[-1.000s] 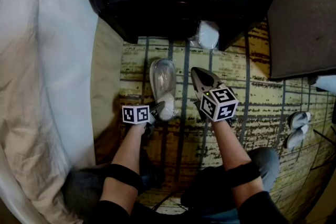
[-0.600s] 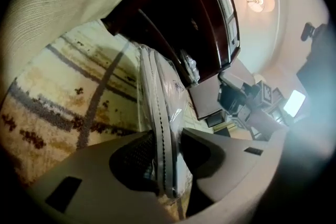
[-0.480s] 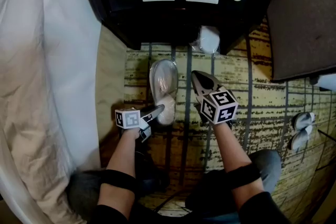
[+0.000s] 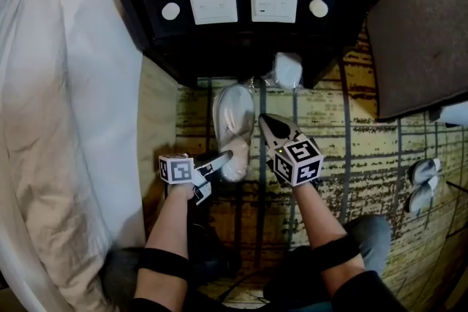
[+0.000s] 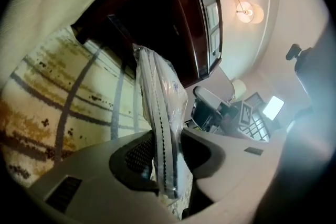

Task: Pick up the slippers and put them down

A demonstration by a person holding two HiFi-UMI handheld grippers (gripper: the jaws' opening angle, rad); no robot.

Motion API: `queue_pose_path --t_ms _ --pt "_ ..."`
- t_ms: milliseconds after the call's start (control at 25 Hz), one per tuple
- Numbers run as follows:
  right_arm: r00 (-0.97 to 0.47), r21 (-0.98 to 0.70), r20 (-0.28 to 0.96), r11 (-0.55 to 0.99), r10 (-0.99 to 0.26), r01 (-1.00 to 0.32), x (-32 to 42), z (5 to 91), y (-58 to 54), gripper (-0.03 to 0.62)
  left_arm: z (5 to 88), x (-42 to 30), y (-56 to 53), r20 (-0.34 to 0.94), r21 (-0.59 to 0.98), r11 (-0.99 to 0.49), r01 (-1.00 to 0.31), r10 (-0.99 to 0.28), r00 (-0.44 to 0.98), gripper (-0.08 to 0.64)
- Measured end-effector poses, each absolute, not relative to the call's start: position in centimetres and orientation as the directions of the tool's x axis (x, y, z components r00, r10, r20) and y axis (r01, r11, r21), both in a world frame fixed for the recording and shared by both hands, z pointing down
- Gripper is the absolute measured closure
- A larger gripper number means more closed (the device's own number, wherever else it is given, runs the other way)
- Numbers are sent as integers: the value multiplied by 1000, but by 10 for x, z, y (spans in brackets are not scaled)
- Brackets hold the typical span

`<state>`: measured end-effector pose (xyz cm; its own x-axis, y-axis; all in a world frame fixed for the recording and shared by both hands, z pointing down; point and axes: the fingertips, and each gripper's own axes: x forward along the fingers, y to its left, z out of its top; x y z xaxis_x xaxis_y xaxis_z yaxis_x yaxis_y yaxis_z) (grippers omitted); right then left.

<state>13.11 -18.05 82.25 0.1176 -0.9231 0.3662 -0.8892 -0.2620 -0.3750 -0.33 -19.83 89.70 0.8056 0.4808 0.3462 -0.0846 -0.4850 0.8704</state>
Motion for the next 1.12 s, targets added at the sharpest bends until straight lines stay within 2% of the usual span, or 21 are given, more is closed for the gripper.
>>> queue_pose_path --t_ms 400,600,1120 --pt "175 -348 366 -308 -914 -885 152 816 -167 589 870 53 -240 313 875 -480 -66 457 832 433" --pt "178 -334 366 -307 -914 -891 152 812 -172 589 856 95 -261 262 883 -469 -13 469 844 433" --pt "186 -308 375 -312 -908 -899 153 812 -178 589 863 175 -307 284 871 -488 -57 407 868 433"
